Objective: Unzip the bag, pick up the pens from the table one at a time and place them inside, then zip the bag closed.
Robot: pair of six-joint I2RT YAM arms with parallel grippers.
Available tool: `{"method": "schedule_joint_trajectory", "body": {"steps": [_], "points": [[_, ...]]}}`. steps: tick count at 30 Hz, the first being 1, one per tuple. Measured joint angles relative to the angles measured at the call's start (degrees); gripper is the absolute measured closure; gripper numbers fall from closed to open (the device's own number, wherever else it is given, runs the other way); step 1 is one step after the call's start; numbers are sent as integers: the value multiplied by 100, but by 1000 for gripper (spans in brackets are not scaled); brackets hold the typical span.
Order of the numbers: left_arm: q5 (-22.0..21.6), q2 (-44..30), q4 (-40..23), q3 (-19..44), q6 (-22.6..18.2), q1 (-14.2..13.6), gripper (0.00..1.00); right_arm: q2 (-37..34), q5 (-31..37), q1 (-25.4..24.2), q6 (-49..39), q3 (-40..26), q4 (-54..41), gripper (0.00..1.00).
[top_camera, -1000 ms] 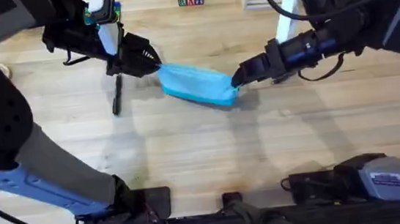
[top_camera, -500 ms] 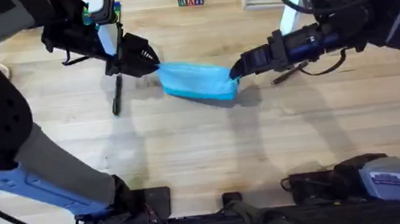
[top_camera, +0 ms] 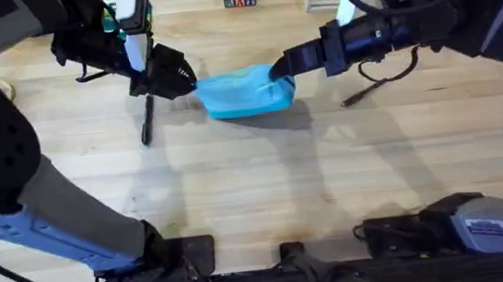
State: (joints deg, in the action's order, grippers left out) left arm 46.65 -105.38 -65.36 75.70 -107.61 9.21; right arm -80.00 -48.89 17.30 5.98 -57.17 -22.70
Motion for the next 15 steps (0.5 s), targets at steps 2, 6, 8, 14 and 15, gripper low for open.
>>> {"method": "schedule_joint_trajectory", "body": {"steps": [2, 6, 8, 14, 15], "points": [[2, -1, 0, 0, 0, 0, 959, 1, 5, 0, 0, 0, 0, 969], [2, 0, 0, 0, 0, 0, 959, 0, 7, 0, 2, 0, 0, 969], [2, -1, 0, 0, 0, 0, 959, 1, 9, 0, 0, -1, 0, 969], [20, 0, -4, 0, 0, 0, 959, 0, 20, 7, 22, -4, -16, 666], [30, 0, -11, 0, 0, 0, 959, 1, 54, 7, 22, -11, -50, 535]]}}
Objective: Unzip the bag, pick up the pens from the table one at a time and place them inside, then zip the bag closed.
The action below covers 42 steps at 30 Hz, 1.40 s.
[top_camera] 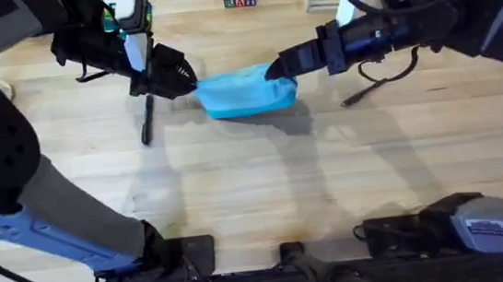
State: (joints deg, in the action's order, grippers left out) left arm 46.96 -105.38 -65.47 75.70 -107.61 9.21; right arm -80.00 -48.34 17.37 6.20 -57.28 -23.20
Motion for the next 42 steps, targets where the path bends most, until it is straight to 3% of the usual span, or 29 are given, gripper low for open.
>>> {"method": "schedule_joint_trajectory", "body": {"steps": [1, 2, 3, 7, 18, 34, 42], "points": [[29, 0, -11, 0, 0, 0, 959, 1, 76, 0, 0, -2, -62, 381], [179, -1, -55, 0, 0, -12, 959, -1, 406, -2, -15, -7, -399, 30], [265, 0, -57, 0, 0, -33, 959, -1, 501, -2, -11, -7, -509, 11], [369, 0, -53, 0, 0, -103, 959, 136, 992, -30, -17, -37, -779, 6], [382, 0, -53, 0, 0, -103, 959, 1483, 1938, -46, -20, -127, -1064, 4], [382, -1, -53, 0, 0, -103, 959, 1536, 3136, -57, -22, -129, -2638, 4], [382, 0, -55, 0, 0, -103, 959, 1353, 3547, -162, 255, -129, -2805, 4]]}}
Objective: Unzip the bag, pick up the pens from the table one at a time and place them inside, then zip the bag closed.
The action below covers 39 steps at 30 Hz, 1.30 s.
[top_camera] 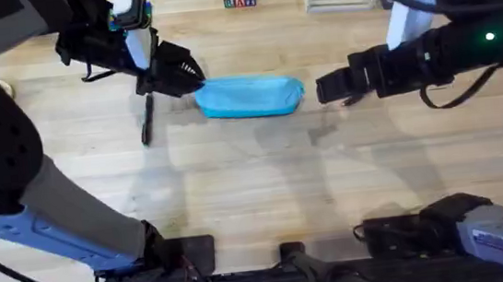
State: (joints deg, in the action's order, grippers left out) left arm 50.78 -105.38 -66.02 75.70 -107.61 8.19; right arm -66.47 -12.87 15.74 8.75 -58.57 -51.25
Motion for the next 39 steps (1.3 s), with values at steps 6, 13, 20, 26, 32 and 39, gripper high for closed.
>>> {"method": "schedule_joint_trajectory", "body": {"steps": [6, 13, 20, 26, 32, 39], "points": [[0, 0, 2, 0, 2, 0, 959, -407, 44, -104, 952, 0, 16, 4], [-1, -1, 2, 0, 0, 0, 959, -516, 45, -118, 78, 0, 29, 4], [0, 0, 2, 0, 0, 0, 959, -516, 54, -292, -975, 0, 177, 4], [1, 0, 2, 0, 0, 0, 959, -516, 12, -485, -1830, 0, 363, 4], [1, 0, 2, 0, 0, 0, 959, -516, -972, -934, -3100, 0, 383, 4], [1, 0, 2, 0, 0, 0, 959, -517, -2119, -1514, -4545, 0, 410, 4]]}}
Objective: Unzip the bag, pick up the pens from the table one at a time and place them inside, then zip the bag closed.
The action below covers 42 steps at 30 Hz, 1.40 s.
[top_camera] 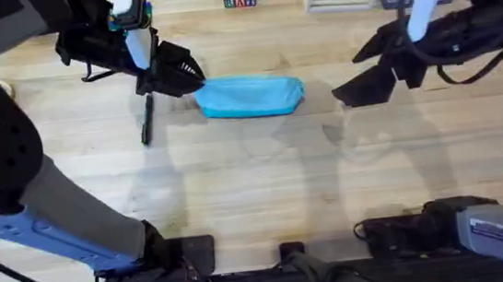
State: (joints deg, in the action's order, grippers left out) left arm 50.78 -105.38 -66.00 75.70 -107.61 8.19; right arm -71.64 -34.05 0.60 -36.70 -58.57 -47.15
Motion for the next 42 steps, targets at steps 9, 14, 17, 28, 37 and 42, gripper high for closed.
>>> {"method": "schedule_joint_trajectory", "body": {"steps": [9, 14, 17, 28, 37, 42], "points": [[-2, 0, 0, 0, 0, 0, 959, -707, -512, -278, -770, 0, 43, 4], [-1, -1, -1, 0, 0, 0, 959, -1726, -874, -278, -1570, 0, 420, 4], [-2, 0, 0, 0, 0, 0, 959, -2230, -910, -278, -1963, 0, 1041, 5], [0, 0, 0, 0, 0, 0, 959, -2863, -1602, -276, -2707, -15, 1497, 6], [-1, 0, 0, 0, 1, 0, 959, -3086, -2170, -268, -2765, -15, 1714, 19], [0, 0, 0, 0, 0, 0, 959, -3128, -2334, -260, -2771, -20, 1781, 21]]}}
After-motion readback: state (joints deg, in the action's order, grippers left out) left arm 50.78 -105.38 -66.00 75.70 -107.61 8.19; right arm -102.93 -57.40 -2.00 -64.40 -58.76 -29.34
